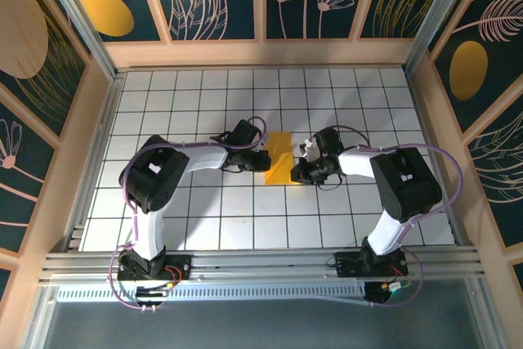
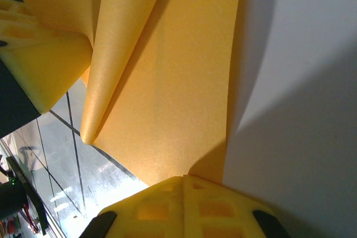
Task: Fold a paper plane with a square sheet of paper (fold left side to right side)
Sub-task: Fold the triangle a second time at the center of the table.
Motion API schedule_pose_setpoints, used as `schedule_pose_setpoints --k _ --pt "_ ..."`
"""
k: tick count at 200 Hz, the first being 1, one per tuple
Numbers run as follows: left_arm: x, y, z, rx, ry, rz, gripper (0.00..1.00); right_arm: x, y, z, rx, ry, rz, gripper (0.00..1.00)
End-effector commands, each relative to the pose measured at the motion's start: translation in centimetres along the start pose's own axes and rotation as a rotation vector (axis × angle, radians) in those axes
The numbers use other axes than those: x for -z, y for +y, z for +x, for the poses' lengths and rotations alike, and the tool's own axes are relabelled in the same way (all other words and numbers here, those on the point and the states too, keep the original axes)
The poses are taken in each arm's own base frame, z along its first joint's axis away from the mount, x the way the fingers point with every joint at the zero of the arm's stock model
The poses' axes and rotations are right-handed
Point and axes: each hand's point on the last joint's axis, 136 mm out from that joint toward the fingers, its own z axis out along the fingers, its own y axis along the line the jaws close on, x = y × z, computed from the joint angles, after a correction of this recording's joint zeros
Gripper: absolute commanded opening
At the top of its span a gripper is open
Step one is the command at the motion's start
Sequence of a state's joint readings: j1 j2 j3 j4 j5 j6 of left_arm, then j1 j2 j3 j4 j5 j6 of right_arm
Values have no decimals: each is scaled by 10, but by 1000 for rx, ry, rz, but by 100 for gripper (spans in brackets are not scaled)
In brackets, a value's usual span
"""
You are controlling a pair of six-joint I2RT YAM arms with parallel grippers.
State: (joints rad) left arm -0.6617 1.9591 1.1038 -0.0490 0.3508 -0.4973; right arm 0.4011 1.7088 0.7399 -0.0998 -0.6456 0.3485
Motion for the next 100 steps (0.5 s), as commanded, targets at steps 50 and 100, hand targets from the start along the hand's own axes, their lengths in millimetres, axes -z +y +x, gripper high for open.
schedule_pose_setpoints --k 50,100 --pt "-6 17 10 -6 21 -47 10 7 4 -2 -14 -10 5 0" --pt "-5 18 10 -13 15 -49 11 24 39 -28 -1 -126 -124 0"
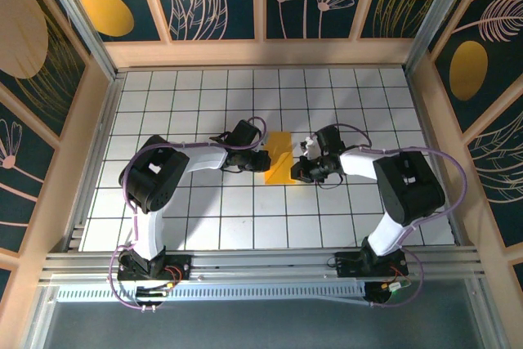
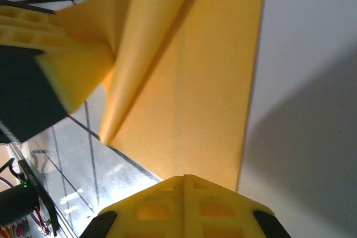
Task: Fold a paper plane with a square sheet of paper (fold left side to right side)
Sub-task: Fold the triangle a second time at the center of the table.
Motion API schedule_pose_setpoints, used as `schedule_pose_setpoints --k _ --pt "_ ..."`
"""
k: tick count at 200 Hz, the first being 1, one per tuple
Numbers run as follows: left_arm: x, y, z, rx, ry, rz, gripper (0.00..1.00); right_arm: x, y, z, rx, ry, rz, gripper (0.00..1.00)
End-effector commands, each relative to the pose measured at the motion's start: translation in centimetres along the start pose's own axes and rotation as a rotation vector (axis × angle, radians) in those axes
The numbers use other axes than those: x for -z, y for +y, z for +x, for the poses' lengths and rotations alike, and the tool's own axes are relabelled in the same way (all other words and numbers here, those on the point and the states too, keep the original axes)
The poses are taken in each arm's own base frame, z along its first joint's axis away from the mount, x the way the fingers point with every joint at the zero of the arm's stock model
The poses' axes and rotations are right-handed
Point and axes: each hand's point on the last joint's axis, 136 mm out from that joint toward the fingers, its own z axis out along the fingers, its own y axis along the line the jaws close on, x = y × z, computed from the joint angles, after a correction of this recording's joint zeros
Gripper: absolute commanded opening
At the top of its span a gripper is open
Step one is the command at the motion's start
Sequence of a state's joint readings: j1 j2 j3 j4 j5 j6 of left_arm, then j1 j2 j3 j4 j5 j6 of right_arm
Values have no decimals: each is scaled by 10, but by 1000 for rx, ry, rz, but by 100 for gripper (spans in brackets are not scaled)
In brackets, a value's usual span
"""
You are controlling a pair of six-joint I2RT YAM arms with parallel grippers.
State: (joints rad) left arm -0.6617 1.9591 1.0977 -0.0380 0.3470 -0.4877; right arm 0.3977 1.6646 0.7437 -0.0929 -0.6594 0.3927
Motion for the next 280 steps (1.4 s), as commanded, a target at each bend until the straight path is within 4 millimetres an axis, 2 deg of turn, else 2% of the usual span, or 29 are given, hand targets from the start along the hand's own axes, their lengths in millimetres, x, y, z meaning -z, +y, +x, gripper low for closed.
schedule_pose_setpoints --k 1,24,44,87,145,217,280 --pt "-4 17 10 -3 21 -48 10 13 28 -21 12 -91 -97 0" --pt "-4 18 9 -1 17 -53 10 13 41 -34 15 -142 -136 0" --pt "-4 18 10 -1 18 -54 10 6 43 -42 20 -153 -129 0" --pt "-4 20 11 1 18 -61 10 -12 44 -44 21 -134 -130 0" --pt "-5 20 12 2 22 -60 10 -24 45 -50 29 -121 -123 0" --pt "-5 21 11 0 21 -69 10 -37 29 -48 16 -95 -61 0" --pt "-5 23 11 1 21 -82 10 -40 12 -43 2 -83 8 0"
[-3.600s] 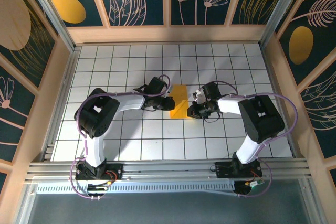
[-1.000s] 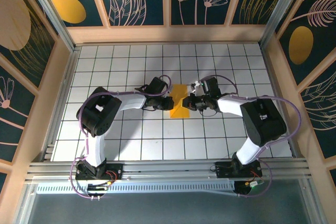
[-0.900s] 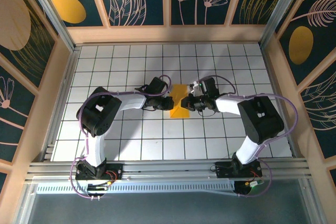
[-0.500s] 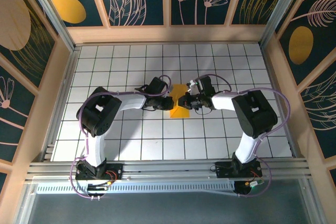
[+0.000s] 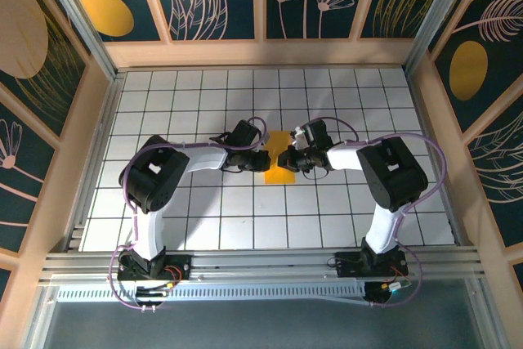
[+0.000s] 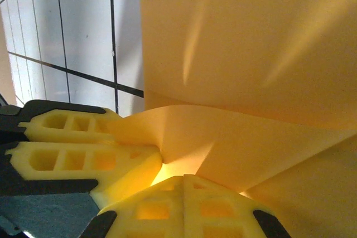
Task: Fold a paper plane with a square sheet of paper (fold left side to right side)
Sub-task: Fold the triangle a second time at the center of the table.
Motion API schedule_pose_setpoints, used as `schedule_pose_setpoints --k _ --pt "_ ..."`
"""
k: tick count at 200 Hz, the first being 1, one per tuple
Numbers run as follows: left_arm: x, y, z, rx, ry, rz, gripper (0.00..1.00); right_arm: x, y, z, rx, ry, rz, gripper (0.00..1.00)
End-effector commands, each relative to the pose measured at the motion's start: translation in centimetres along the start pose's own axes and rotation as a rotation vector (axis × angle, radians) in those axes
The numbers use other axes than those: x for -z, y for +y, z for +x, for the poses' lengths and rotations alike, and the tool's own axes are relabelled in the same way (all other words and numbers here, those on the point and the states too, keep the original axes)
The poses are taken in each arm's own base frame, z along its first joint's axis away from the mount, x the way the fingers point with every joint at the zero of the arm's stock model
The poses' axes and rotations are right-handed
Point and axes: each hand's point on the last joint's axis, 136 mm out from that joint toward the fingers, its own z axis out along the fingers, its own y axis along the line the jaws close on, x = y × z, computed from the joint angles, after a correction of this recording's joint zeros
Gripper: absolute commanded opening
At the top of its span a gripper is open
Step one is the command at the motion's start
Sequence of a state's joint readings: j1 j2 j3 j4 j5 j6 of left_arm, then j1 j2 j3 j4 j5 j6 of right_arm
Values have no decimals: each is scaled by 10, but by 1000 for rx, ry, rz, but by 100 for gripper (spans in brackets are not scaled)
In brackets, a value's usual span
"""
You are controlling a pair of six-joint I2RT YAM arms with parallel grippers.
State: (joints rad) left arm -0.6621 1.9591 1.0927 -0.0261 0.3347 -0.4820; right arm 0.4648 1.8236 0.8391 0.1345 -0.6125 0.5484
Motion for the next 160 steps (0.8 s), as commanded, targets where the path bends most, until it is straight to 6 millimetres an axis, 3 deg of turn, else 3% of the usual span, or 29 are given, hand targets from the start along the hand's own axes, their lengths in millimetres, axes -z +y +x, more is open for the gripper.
schedule_pose_setpoints --k 1,46,77,131,160 --pt "-5 22 13 9 35 -75 10 -4 -8 0 18 7 51 0" --pt "-3 21 12 13 27 -73 10 -6 -17 4 3 22 83 0" --pt "3 11 5 26 -4 -35 14 -7 -26 10 -7 35 117 0" --pt "53 -20 -37 27 -148 -6 33 -7 -29 15 -10 43 118 0" --pt "67 -26 -34 38 -146 -1 30 -7 -29 14 -11 41 118 0"
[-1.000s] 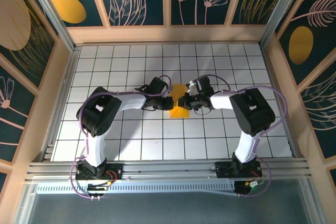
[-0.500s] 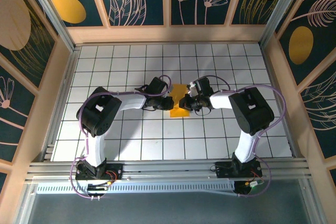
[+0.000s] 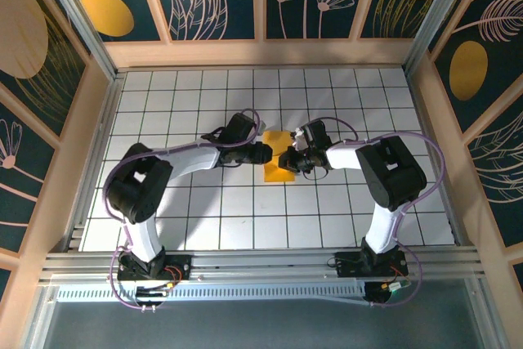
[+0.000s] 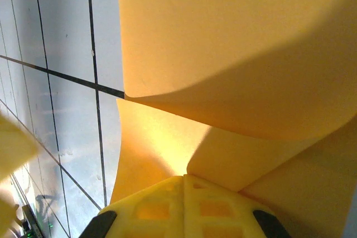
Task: Fold a paper plane with a square sheet of paper (fold left side to right side)
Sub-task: Fold the triangle a second time at the center of the table.
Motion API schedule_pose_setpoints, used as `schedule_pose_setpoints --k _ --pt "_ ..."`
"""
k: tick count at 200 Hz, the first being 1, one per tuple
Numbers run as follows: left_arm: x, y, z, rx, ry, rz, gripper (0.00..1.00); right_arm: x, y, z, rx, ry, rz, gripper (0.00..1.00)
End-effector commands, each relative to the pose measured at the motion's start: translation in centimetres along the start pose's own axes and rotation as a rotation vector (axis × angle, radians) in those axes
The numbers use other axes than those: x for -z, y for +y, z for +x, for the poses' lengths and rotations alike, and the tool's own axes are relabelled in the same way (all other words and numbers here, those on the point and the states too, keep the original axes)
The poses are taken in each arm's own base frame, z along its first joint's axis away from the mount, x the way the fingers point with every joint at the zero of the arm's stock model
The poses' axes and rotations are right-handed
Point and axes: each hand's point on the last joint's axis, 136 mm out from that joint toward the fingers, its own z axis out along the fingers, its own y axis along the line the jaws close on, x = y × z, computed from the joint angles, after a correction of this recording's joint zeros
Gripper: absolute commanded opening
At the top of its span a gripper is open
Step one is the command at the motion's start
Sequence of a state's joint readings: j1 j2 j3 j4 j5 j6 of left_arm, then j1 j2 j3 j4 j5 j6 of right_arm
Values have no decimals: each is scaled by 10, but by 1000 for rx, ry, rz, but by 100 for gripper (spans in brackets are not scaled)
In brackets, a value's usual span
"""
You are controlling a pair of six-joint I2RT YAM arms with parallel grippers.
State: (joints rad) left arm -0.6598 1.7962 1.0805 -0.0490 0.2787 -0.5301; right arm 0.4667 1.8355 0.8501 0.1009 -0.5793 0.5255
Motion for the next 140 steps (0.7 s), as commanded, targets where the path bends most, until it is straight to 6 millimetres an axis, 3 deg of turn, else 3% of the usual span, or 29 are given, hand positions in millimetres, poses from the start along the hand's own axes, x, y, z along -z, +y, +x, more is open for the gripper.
schedule_pose_setpoints --k 1,24,71,140 --pt "18 -3 -4 27 -10 -11 30 -5 -20 13 -16 36 74 0" --pt "18 -7 14 62 38 44 24 -6 -19 13 -15 36 73 0" --pt "9 -37 49 139 129 250 14 -5 -19 13 -15 38 76 0" --pt "-19 -29 65 148 179 228 11 -5 -21 15 -17 42 80 0"
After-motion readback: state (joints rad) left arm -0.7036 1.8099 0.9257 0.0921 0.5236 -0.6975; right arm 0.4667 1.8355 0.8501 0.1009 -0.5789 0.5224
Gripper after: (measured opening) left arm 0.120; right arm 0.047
